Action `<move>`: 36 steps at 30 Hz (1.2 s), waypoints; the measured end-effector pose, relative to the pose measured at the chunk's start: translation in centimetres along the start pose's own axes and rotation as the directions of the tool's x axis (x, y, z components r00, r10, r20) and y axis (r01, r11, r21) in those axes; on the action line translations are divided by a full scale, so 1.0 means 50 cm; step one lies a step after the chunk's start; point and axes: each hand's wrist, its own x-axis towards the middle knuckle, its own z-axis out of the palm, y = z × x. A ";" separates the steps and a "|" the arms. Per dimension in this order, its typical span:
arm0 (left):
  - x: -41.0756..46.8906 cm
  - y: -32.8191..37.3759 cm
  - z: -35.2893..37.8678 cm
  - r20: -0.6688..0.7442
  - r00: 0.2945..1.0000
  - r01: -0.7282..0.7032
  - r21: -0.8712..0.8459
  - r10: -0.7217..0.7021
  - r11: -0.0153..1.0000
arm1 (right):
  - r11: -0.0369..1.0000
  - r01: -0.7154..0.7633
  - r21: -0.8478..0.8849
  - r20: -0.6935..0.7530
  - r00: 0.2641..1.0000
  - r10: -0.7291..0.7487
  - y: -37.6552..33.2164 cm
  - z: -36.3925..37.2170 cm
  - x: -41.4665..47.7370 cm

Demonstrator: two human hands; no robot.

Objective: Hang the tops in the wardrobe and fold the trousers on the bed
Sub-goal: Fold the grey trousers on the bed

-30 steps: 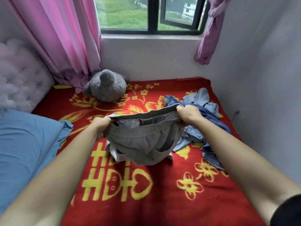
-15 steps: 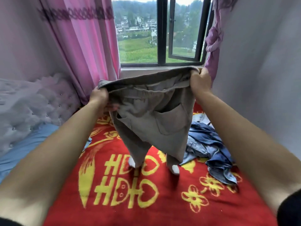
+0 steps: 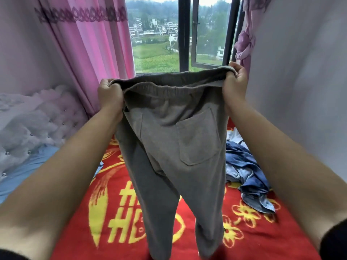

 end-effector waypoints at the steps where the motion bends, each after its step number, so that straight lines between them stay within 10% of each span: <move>1: 0.023 -0.017 0.004 0.037 0.999 0.023 0.073 -0.026 0.997 | 0.998 -0.051 -0.021 0.000 0.999 0.051 0.019 0.021 0.019; 7: 0.183 -0.106 0.045 0.199 0.968 0.132 0.106 -0.151 0.986 | 0.937 -0.347 0.045 0.058 0.937 0.344 0.096 0.169 0.093; 19: 0.328 0.014 0.074 -0.046 0.967 -0.252 0.008 0.252 0.968 | 0.996 0.063 0.060 0.035 0.997 -0.066 -0.004 0.304 0.173; 26: 0.153 -0.227 -0.013 -0.109 0.990 -0.056 0.276 0.089 0.960 | 0.915 -0.096 -0.393 0.142 0.976 0.164 0.207 0.191 0.026; 31: -0.097 -0.527 -0.136 -0.056 0.937 0.294 0.657 -0.345 0.694 | 0.558 -0.022 -0.830 0.283 0.845 0.454 0.497 0.026 -0.176; 36: -0.357 -0.763 -0.262 0.024 0.810 0.169 0.948 -0.586 0.271 | 0.319 0.074 -0.945 0.282 0.681 0.676 0.735 -0.133 -0.415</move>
